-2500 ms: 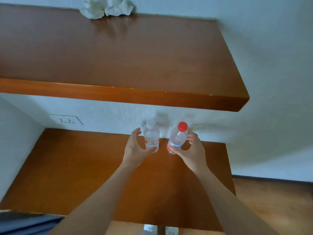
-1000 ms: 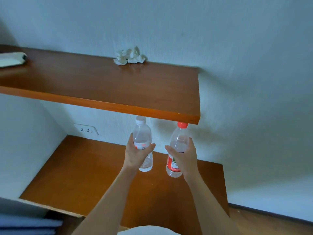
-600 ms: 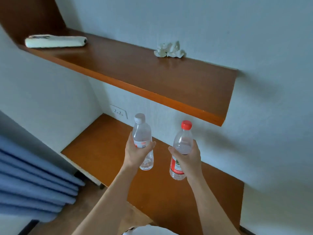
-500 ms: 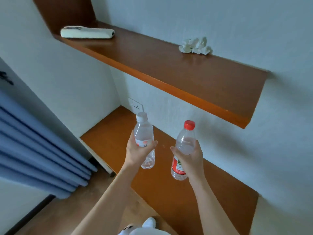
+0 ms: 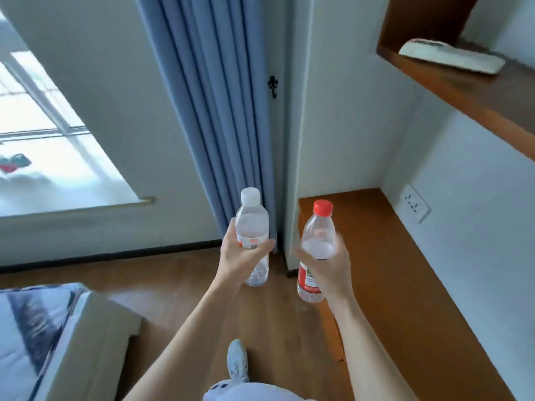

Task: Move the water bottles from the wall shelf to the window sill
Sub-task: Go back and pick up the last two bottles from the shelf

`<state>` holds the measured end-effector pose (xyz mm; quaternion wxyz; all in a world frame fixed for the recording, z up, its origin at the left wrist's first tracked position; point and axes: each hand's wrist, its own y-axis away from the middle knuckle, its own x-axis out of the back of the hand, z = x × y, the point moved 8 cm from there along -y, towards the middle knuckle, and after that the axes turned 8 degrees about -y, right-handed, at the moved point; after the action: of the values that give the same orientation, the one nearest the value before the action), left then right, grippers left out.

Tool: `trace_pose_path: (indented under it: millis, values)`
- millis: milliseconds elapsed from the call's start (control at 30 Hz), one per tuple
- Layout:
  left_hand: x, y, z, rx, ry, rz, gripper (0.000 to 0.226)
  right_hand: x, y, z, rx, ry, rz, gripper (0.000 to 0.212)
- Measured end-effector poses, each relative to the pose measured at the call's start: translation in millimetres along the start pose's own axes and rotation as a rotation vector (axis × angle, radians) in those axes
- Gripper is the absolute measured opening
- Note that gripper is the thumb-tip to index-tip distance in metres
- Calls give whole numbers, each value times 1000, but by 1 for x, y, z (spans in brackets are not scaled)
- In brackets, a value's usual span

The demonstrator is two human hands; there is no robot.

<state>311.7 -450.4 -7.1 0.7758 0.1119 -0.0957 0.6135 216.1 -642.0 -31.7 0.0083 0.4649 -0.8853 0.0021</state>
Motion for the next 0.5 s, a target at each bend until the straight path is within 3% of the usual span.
trace_pose_path:
  millis: [267, 500]
  values:
    - [166, -7, -50, 101, -19, 366, 48, -181, -15, 4, 26, 68, -327, 49]
    - [291, -41, -100, 179, -17, 551, 48, -339, -31, 3, 30, 68, -509, 54]
